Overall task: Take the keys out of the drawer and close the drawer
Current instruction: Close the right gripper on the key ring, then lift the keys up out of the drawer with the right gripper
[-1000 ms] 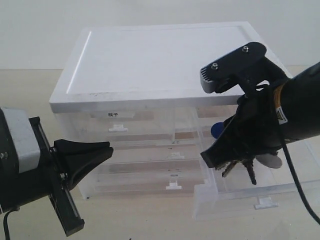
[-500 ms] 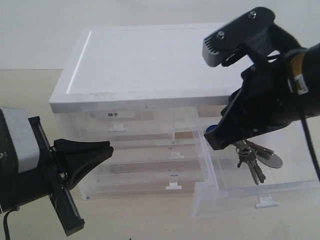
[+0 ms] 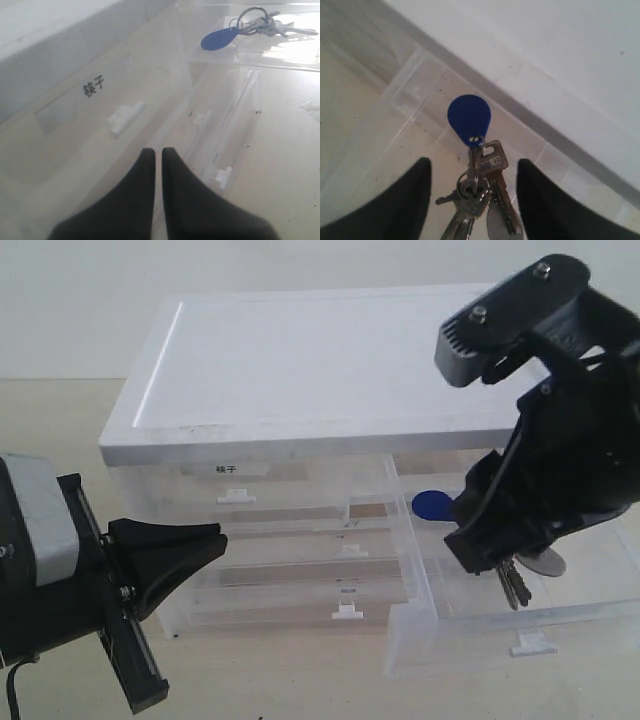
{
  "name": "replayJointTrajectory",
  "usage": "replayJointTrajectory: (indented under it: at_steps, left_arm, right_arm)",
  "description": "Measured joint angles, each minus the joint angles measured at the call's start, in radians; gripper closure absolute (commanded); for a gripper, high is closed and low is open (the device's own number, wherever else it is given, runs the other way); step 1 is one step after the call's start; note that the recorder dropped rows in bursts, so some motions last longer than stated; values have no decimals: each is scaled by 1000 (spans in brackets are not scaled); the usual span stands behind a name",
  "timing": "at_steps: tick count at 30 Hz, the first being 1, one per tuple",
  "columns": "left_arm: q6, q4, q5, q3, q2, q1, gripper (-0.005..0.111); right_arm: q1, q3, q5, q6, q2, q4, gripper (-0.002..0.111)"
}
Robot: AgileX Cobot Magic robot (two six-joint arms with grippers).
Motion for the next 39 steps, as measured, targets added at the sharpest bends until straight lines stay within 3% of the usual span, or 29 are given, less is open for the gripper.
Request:
replayJointTrajectory:
  at_steps: [6,9,11,12,14,20,29,39]
  left_arm:
    - [0,15,12,0,0,0,102]
    - [0,15,13,0,0,0,102]
    - [0,15,13,0,0,0,102]
    - [0,15,13,0,0,0,102]
    - [0,15,13,0,0,0,102]
    - [0,15,13,0,0,0,102]
    - [0,15,11,0,0,0,102]
    - [0,15,8,0,0,0,102]
  right_arm:
    - [0,0,8,81,92,-66,53]
    - [0,0,13,106,153,-82,62]
    - [0,0,20,113,178,-84,75]
    - [0,-2,20,115,188,-81,91]
    - [0,-7,20,112,200,-77,108]
    - [13,-27,20,20,180,-86,108]
    - [124,-32,-3,41,75,-178,108]
    - [164,-124,36,60,-16,-225,108]
